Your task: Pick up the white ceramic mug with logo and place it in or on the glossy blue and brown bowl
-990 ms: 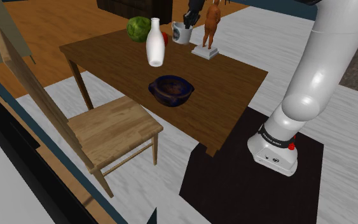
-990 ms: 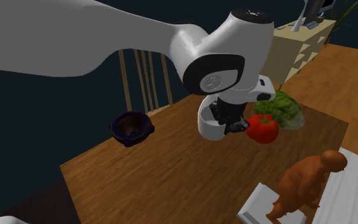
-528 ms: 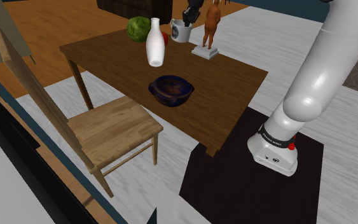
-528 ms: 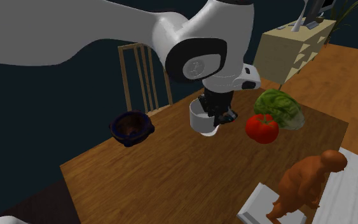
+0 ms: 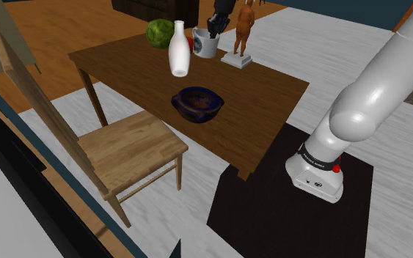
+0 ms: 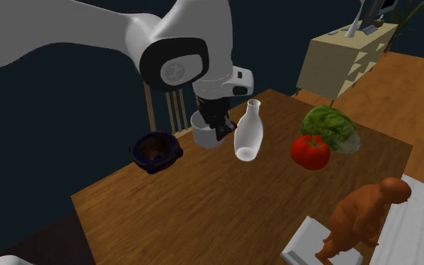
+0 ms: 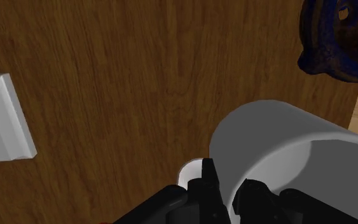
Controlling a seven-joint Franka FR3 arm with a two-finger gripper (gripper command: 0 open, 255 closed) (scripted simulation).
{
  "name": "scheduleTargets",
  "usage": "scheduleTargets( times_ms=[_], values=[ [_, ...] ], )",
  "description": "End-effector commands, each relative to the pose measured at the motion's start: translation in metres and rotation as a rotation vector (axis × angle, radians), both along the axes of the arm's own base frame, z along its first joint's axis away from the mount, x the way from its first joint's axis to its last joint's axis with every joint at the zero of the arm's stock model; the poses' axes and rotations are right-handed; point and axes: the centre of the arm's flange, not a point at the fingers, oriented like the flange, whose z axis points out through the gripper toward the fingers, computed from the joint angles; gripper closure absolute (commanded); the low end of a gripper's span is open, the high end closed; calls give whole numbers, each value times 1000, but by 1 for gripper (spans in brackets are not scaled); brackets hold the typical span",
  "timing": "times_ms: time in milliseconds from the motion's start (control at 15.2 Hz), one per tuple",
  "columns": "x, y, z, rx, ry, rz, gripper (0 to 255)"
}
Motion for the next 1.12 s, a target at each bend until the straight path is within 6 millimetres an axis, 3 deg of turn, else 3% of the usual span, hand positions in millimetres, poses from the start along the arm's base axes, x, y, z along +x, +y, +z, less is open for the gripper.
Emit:
scheduleTargets(
  times_ms=[0,858,1056],
  values=[
    [-14,24,1,0,0,-1,255],
    [-98,174,7,0,0,-1,255],
    [-98,174,-9,0,0,-1,255]
  ],
)
